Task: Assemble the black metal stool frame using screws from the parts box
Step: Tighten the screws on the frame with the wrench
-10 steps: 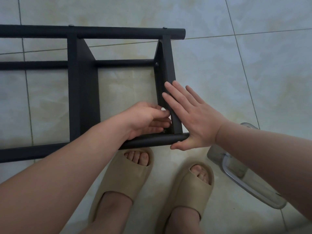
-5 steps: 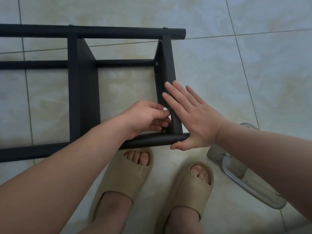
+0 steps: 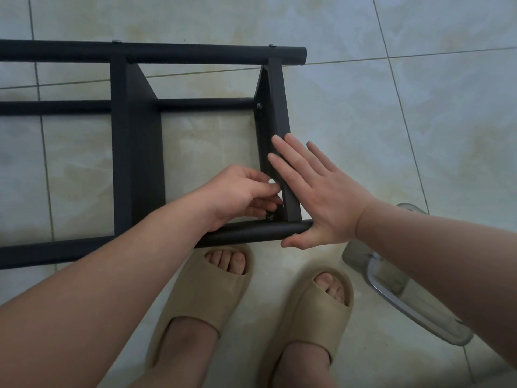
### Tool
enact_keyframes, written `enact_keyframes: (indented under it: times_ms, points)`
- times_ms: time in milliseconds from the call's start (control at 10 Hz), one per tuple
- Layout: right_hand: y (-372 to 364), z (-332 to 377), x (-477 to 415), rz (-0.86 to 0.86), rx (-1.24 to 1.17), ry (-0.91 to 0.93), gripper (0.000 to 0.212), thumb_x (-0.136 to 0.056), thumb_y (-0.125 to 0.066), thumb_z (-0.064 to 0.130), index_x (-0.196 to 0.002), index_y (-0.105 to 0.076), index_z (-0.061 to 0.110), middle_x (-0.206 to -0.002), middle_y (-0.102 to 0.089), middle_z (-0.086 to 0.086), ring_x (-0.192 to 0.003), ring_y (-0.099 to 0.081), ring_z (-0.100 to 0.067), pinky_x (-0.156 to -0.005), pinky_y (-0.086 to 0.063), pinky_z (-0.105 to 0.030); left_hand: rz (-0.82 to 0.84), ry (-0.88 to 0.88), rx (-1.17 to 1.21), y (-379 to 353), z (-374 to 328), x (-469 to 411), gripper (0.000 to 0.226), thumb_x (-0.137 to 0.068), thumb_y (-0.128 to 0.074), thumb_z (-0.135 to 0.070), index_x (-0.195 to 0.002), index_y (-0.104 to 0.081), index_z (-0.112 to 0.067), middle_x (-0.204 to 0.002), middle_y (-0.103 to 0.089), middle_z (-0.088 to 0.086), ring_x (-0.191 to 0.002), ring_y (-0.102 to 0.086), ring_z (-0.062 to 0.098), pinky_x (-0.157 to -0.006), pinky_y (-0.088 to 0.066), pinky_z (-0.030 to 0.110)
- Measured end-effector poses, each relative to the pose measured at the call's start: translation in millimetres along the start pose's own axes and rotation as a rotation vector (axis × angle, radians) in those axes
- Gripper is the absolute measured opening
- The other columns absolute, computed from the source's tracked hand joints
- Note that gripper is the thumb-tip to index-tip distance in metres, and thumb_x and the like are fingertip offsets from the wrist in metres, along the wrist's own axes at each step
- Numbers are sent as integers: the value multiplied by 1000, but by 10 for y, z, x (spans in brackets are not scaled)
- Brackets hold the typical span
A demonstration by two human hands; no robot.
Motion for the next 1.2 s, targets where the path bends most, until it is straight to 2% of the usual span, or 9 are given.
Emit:
enact_keyframes:
  times_ms: [300,600,700,900,1200]
  points:
    - [-8,1,-1,-6,5,1,126,-75,-43,90,-159,-16,-1,-168,-4,-19,-156,1,-35,-123,-15,-58,-18,16,5,-11,19,5,10,-94,-67,-15,-85,-67,-12,-78,-75,5,-70,-72,12,-59,-53,20]
    - [-5,4,0,-7,-5,-1,126,-75,-44,90,-159,-18,-1,-168,-5,-20,-156,0,-35,-123,-15,-58,5,114,171,-1,26,0,7,-95,-65,-12,-99,-64,-6,-80,-75,9,-73,-74,17,-63,-58,25]
    - [-9,-1,5,-6,1,0,126,-76,-42,90,-159,-17,-1,-168,-4,-20,-156,1,-35,-123,-15,-58,31,128,181,-5,17,9,6,-97,-61,-12,-97,-63,-6,-78,-75,9,-73,-74,17,-64,-58,27]
    - [-21,-1,-3,-5,-2,-1,126,-75,-42,91,-159,-15,0,-168,-3,-19,-156,1,-34,-123,-15,-58,1,85,56,-34,2,15,17,-100,-57,-10,-83,-60,-9,-73,-74,6,-66,-69,14,-62,-55,24]
    - [-5,2,-2,9,5,1,126,-76,-41,91,-159,-15,0,-168,-3,-19,-156,2,-34,-124,-14,-57,3,-20,-231,-2,-65,71,23,-102,-52,-7,-82,-63,-10,-72,-72,0,-70,-64,12,-73,-55,25]
Point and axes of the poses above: each hand's wrist, its own x-axis away from the middle knuckle, its own y-axis out of the back of the hand, z = x × y, the point moved 2 cm from there along -x, towards the middle knuckle
